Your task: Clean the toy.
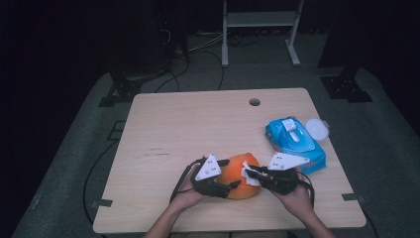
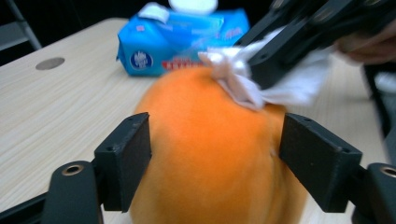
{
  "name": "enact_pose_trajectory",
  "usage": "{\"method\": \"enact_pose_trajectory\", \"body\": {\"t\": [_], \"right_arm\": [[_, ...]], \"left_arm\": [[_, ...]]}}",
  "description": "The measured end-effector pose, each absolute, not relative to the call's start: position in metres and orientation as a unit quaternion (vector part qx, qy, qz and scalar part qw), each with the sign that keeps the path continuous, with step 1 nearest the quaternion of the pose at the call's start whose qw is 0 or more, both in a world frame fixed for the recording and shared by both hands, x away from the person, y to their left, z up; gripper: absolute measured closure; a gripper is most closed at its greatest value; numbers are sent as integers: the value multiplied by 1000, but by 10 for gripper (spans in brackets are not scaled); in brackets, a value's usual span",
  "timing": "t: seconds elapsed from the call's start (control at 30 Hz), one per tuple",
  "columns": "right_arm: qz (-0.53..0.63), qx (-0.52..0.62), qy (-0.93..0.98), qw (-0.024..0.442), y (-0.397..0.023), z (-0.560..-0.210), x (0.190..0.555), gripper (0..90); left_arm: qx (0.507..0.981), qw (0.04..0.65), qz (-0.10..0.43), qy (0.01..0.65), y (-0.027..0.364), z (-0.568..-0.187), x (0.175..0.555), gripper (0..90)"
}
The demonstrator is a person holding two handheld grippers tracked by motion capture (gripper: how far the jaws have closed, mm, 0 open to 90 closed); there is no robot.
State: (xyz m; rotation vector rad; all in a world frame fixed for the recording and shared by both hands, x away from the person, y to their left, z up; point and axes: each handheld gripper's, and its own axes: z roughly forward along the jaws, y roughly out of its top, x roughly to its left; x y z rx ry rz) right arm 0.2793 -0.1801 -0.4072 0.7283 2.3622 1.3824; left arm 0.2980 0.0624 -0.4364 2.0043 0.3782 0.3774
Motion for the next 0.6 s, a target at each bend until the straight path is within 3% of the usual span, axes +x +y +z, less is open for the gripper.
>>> {"method": "enact_pose_trajectory", "body": {"t": [0.07,0.5,0.6], "right_arm": [[468,241,832,174,-174,-407,277,798],[465,299,816,169,-207,-415,295,799],[469,290,818,165,-201,-415,291,798]], "left_arm": [[830,513,145,166,66,-440,301,291],[831,511,128,178,73,-443,304,324],[823,523,118,187,73,-434,306,191]]}}
